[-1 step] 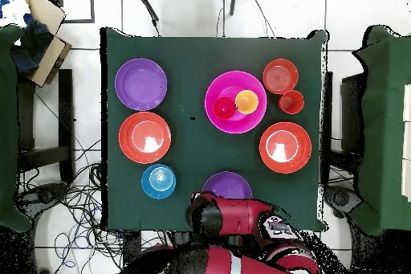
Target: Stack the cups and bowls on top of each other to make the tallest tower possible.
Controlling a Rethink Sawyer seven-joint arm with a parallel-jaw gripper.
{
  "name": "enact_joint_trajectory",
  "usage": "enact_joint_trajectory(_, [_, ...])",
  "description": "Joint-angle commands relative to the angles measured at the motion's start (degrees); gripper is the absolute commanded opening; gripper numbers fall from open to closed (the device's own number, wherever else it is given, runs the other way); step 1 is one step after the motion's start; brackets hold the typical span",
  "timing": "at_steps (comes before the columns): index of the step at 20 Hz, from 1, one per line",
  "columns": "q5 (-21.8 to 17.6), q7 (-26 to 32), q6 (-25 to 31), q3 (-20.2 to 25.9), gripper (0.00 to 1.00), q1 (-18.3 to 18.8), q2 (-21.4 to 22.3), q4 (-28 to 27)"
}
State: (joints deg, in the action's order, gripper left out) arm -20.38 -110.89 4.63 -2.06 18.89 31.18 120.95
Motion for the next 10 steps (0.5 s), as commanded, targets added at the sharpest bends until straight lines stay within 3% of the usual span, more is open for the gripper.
enact_joint_trajectory(1, [3.68, -8.18, 1.43, 7.08, 1.00, -0.15, 0.38, 0.74])
enact_joint_trajectory(10, [4.02, -7.31, 3.49, 8.52, 1.00, 0.97, 1.60, 1.24])
